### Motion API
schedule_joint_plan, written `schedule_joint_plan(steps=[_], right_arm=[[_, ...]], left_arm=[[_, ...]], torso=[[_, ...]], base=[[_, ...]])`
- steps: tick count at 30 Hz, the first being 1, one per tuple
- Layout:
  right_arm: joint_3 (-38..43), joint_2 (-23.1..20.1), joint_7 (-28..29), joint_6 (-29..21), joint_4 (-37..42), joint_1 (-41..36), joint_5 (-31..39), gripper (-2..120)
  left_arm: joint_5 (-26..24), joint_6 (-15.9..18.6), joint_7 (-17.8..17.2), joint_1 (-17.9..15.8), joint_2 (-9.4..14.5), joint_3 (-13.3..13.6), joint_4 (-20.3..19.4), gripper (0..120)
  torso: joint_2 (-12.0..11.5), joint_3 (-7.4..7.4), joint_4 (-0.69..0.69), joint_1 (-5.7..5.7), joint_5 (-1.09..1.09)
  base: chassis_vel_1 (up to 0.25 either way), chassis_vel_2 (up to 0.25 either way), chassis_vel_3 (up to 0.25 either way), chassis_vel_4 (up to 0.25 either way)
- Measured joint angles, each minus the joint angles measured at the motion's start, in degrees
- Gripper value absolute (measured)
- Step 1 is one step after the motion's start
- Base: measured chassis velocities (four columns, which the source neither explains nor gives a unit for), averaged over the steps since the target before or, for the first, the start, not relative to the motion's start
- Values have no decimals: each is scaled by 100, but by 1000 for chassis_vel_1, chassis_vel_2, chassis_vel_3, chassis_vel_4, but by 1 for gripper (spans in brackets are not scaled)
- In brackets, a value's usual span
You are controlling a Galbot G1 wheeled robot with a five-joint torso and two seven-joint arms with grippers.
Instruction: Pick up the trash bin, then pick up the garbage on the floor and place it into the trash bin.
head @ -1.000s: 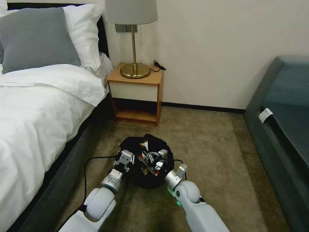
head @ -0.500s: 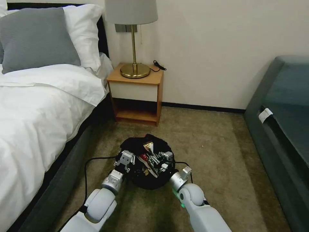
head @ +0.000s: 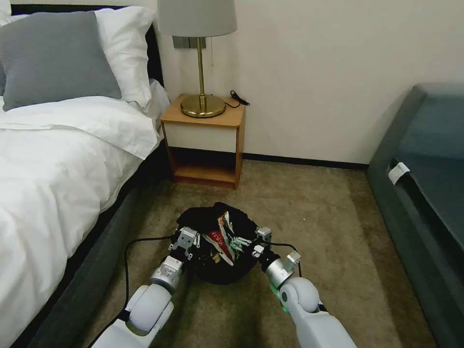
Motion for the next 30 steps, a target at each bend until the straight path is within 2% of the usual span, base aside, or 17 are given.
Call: schedule_joint_plan(steps=[12, 20, 22, 24, 26, 27, 29, 30], right_arm=[[640, -125, 88, -9, 228, 76, 352, 100], [1495, -318, 160, -33, 57, 181, 674, 100], [1711, -396, 186, -28, -73, 189, 808, 100], [1739, -410, 197, -23, -99, 189, 833, 100], [1847, -460, 226, 24, -198, 158, 903, 100], [1847, -460, 226, 24, -198, 158, 903, 100], [1888, -467, 227, 71, -250, 116, 910, 100], [1888, -467, 227, 71, -250, 116, 910, 100]], left_arm=[[-167, 51, -106, -21, -133, -130, 6, 5], [-530, 140, -336, -92, -411, -220, 77, 5], [-798, 170, -448, -147, -556, -272, 121, 4], [-891, 181, -484, -162, -595, -284, 135, 4], [-1323, 231, -679, -246, -790, -331, 228, 4], [-1323, 231, -679, -246, -790, -331, 228, 4], [-1703, 267, -916, -338, -1023, -381, 363, 4], [-1703, 267, -916, -338, -1023, -381, 363, 4]], torso=[[0, 0, 0, 0, 0], [0, 0, 0, 0, 0], [0, 0, -1, 0, 1], [0, 0, 0, 0, 1], [0, 0, -1, 1, 1], [0, 0, -1, 1, 1], [0, 0, 0, 0, 0], [0, 0, 0, 0, 0]], base=[[0, 0, 0, 0], [0, 0, 0, 0], [0, 0, 0, 0], [0, 0, 0, 0], [0, 0, 0, 0], [0, 0, 0, 0], [0, 0, 0, 0], [0, 0, 0, 0]])
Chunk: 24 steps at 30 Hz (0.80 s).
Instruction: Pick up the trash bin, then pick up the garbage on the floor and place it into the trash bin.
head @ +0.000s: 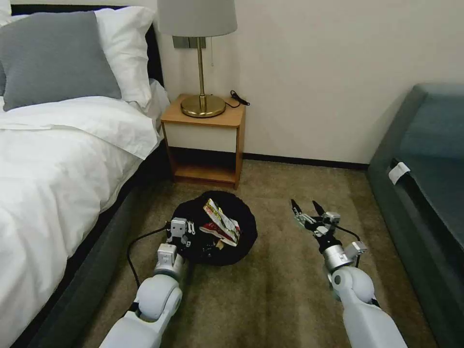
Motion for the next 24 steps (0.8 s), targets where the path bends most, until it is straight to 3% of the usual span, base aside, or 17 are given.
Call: schedule_joint_plan(steps=[3, 8, 24], right_arm=[[8, 29, -5, 52, -36, -36, -13, 100], [19, 44, -19, 84, -81, -20, -29, 100], [58, 130, -98, 156, -196, 93, -84, 100]], left_arm=[[-502, 24, -264, -138, -250, -53, 196, 4], [-1023, 16, -553, -338, -472, -209, 488, 4], [-1918, 201, -1229, -717, -549, -382, 1034, 4]], torso=[[0, 0, 0, 0, 0], [0, 0, 0, 0, 0], [0, -1, 2, 0, 2]], base=[[0, 0, 0, 0], [0, 0, 0, 0], [0, 0, 0, 0]])
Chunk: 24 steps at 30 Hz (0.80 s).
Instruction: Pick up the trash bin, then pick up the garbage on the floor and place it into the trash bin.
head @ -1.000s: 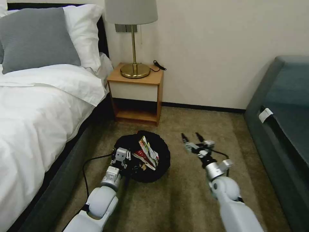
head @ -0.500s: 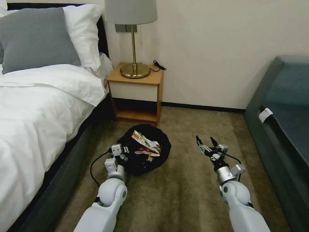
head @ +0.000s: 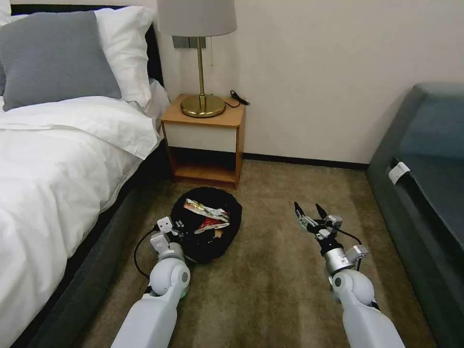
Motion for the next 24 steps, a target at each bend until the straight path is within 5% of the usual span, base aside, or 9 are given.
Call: schedule_joint_plan(steps=[5, 24], right_arm=[[9, 37, -5, 18, -5, -6, -37, 100], [37, 85, 96, -70, 330, -169, -52, 100]], left_arm=[[-140, 37, -28, -15, 30, 2, 57, 13], [57, 240, -32, 238, 426, -109, -463, 84]], torso=[[0, 0, 1, 0, 1], [-1, 1, -2, 0, -6]], base=[[0, 0, 0, 0], [0, 0, 0, 0]])
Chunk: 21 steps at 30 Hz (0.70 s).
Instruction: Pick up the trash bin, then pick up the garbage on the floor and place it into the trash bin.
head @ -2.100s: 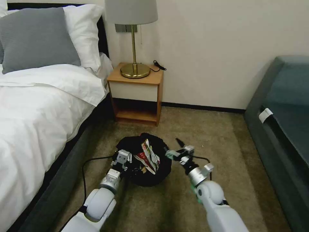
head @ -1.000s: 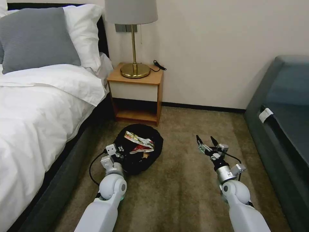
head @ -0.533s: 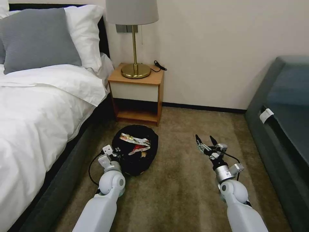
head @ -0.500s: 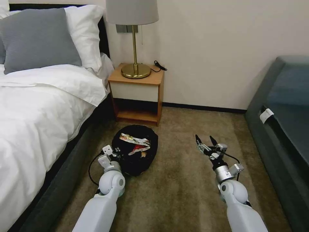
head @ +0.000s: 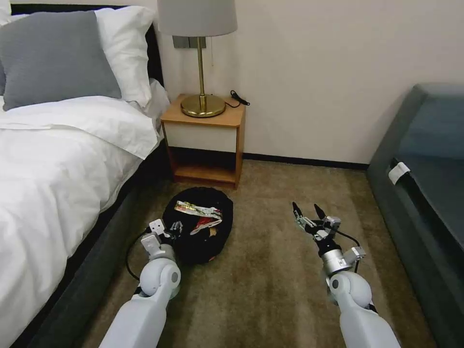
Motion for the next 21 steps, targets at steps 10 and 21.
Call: schedule_joint_plan(steps=[10, 21], right_arm=[[56, 1, 39, -20, 196, -198, 3, 100], [137, 4, 369, 4, 579, -559, -18, 100]], left_arm=[[451, 1, 27, 207, 110, -80, -353, 100], [1660, -144, 655, 513, 421, -102, -968, 100]], torso=[[0, 0, 1, 0, 3], [0, 0, 1, 0, 3]], base=[[0, 0, 0, 0], [0, 0, 0, 0]])
